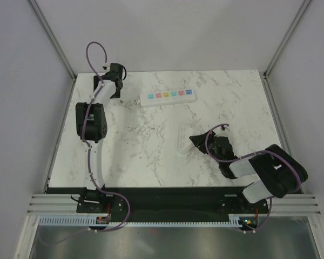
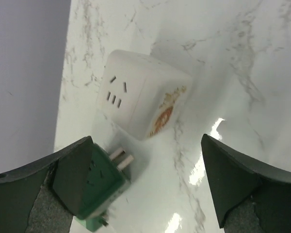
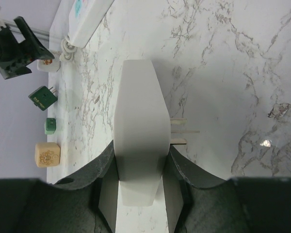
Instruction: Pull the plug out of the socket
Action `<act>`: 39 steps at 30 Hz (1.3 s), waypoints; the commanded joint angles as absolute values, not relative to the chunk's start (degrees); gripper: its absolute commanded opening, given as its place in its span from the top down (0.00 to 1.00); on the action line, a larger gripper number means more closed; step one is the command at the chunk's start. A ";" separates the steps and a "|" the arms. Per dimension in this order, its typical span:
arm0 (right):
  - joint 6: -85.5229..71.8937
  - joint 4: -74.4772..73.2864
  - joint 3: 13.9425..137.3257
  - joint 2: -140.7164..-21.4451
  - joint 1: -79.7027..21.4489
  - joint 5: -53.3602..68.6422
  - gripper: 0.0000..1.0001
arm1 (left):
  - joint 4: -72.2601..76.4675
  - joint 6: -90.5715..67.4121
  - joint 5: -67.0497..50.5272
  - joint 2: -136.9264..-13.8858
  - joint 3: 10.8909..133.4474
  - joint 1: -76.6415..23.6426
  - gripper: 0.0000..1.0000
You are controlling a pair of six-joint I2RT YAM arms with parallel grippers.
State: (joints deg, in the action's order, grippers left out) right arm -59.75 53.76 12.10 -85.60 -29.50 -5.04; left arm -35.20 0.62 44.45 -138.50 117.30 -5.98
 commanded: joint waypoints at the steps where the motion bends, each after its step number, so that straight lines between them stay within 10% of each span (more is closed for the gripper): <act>1: -53.70 40.43 10.81 -87.89 -29.18 -9.31 1.00 | -43.76 -14.40 31.07 -127.11 119.63 -6.33 0.00; 10: -53.61 40.08 11.25 -88.59 -29.18 -9.32 1.00 | -43.24 -26.01 2.91 -103.47 102.24 -7.99 0.00; 22: -53.62 37.00 13.44 -87.28 -29.18 -7.74 1.00 | -16.89 -33.65 -23.63 -66.99 48.03 -20.64 0.00; 39: -39.46 24.60 38.40 -99.57 -21.89 4.36 1.00 | -12.21 -42.89 -33.31 -44.66 31.20 -29.79 0.00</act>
